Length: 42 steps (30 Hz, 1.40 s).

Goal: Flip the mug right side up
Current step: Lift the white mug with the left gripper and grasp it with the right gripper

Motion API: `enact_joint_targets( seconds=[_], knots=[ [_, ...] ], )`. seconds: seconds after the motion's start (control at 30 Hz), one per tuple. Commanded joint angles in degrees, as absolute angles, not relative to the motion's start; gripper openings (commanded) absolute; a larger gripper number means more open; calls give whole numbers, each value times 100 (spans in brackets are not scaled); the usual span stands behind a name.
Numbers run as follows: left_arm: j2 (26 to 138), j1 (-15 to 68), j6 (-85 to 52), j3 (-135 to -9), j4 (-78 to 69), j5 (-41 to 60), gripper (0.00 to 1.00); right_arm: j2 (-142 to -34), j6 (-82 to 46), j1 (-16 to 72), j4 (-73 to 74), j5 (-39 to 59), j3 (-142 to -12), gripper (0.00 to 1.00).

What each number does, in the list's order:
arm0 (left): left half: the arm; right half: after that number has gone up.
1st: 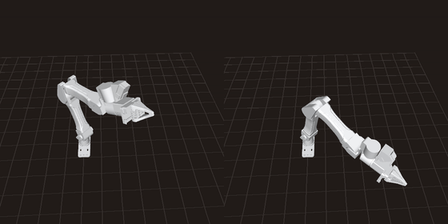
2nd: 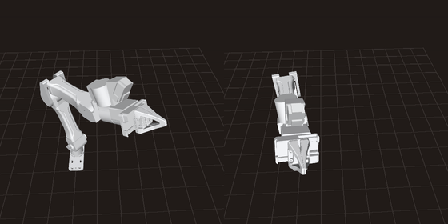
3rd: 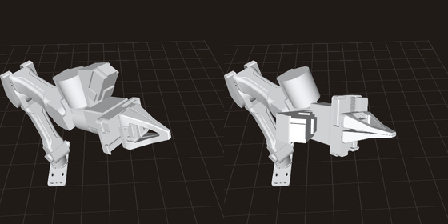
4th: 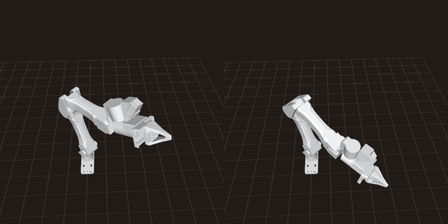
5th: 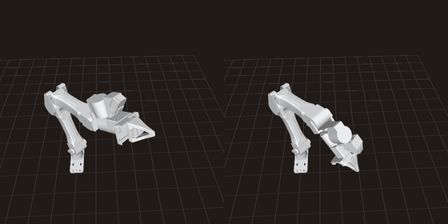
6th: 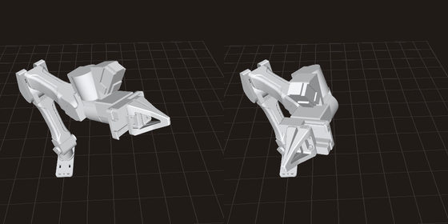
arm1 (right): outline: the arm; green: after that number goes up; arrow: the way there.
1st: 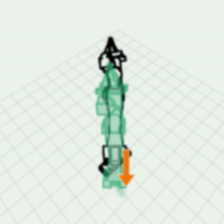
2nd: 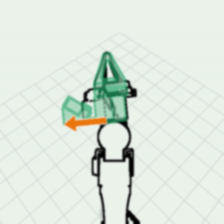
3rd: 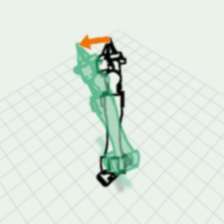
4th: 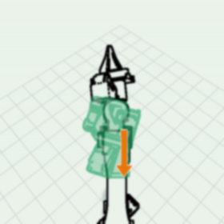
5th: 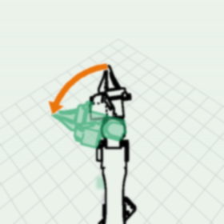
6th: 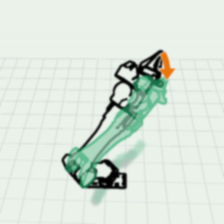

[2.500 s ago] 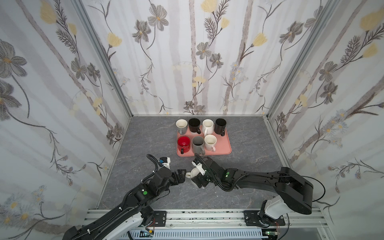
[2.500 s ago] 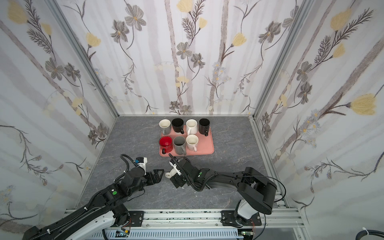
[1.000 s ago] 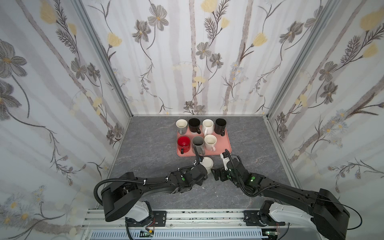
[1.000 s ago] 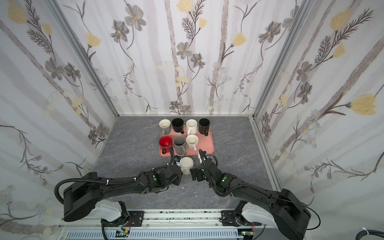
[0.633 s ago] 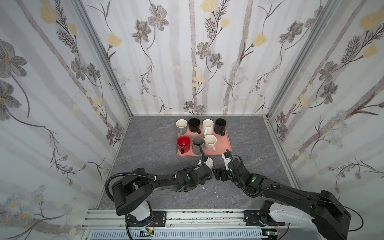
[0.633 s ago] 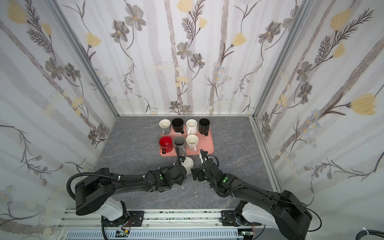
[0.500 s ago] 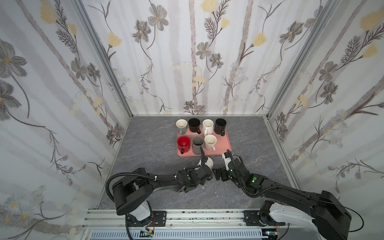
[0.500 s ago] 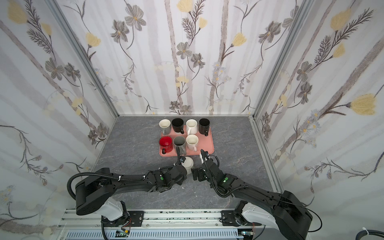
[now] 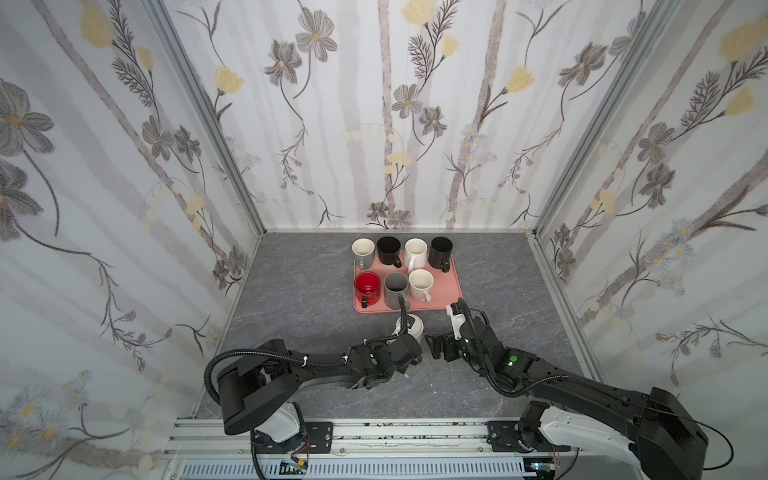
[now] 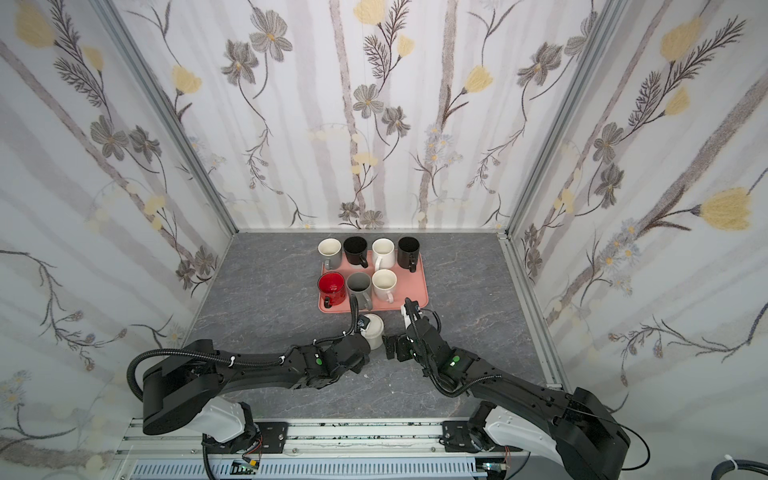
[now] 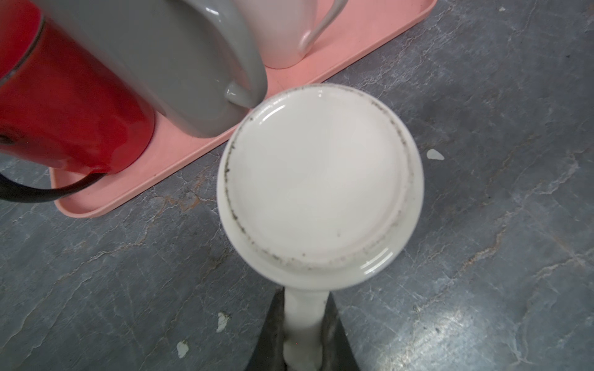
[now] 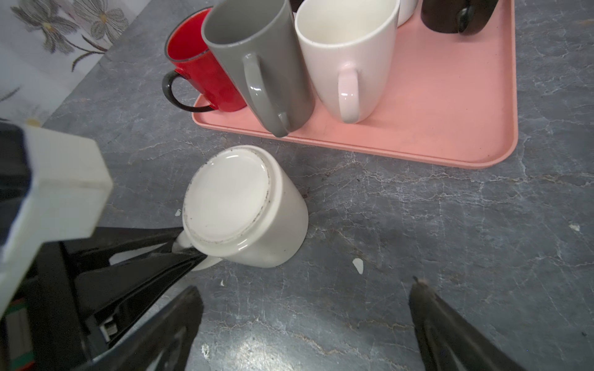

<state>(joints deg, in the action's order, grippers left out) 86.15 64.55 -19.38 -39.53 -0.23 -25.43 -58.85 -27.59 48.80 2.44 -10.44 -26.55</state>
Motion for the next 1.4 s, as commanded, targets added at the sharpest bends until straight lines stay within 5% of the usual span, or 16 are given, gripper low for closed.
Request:
enact_joint_targets(
  seconds=[0.0, 0.2, 0.47, 0.67, 1.13, 1.37],
  knots=[
    [8217, 6453, -2093, -3827, -461, -2768, 0, -5673, -2882, 4887, 625, -1014, -2600, 99],
    [6998, 6328, -2357, -3408, -767, -2627, 0, -5217, -2995, 4868, 1066, -821, -2526, 99],
    [4731, 5594, -2834, -2469, -1733, -1923, 0, -5048, -2989, 4869, 2702, 609, -2355, 99],
    [3375, 5088, -3266, -1894, -2853, -1496, 0, -5351, -3255, 5079, 4140, 1229, -2267, 89],
    [3453, 5023, -3647, -1849, -4706, -129, 0, -7269, -4164, 5555, 7367, 2043, -2983, 82],
    [3549, 5019, -3753, -1846, -4995, 243, 0, -7657, -4482, 5599, 7751, 2206, -3276, 67]
  ],
)
